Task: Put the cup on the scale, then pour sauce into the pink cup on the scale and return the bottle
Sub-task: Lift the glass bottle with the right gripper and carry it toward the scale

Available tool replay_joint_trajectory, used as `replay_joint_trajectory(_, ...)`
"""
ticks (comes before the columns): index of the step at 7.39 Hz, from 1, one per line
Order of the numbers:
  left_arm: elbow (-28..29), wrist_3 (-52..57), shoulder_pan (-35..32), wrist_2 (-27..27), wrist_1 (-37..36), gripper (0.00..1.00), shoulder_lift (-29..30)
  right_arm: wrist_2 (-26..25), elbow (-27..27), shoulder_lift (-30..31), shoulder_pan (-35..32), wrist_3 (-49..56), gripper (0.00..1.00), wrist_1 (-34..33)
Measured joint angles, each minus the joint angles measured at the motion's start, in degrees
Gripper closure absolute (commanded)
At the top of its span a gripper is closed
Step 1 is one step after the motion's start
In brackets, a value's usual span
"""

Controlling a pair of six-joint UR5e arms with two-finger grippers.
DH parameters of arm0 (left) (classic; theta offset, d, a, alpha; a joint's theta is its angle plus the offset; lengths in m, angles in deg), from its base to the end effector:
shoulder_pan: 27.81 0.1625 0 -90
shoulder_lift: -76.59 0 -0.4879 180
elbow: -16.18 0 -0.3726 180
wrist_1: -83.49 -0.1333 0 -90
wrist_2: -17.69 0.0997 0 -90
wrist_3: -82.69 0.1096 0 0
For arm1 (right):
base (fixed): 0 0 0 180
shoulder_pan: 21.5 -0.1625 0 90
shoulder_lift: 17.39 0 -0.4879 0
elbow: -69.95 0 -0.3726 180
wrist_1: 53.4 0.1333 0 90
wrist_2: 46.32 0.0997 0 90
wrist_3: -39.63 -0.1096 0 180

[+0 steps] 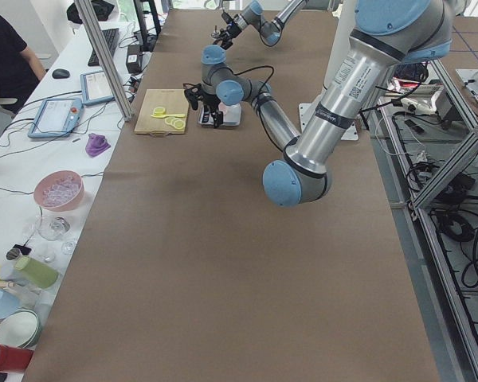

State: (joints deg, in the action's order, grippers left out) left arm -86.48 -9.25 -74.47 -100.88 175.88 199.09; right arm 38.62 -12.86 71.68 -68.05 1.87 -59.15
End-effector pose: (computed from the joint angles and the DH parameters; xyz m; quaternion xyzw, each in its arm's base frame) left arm 0.3963 -0.5379 0.3012 -0.0602 0.4472 -0.2743 0.8492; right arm -0.2441 -0.4655 0.6162 0.4996 -0.3831 -0.0108 0.7769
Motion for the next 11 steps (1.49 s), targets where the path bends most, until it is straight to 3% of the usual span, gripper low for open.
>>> replay_joint_trajectory(2, -0.24, 2.29, -0.34, 0.0, 0.0, 0.01, -0.22, 0.57, -3.2, -3.91, -2.09, 0.49, 1.0, -8.01)
replay_joint_trajectory(6, -0.26, 7.75, -2.63, -0.41, 0.0, 0.01, -1.28, -1.06, -17.81, -12.13, -3.76, 7.48, 1.0, -41.05)
replay_joint_trajectory(8, -0.23, 11.23, -3.93, -0.6, -0.07, 0.01, -1.86, -9.38, -20.77, -15.34, 0.11, 9.65, 1.0, -51.3)
replay_joint_trajectory(11, -0.4, 15.96, -5.91, -0.75, 0.12, 0.01, -4.31, -27.13, -26.08, -16.69, 11.46, 11.25, 1.0, -64.04)
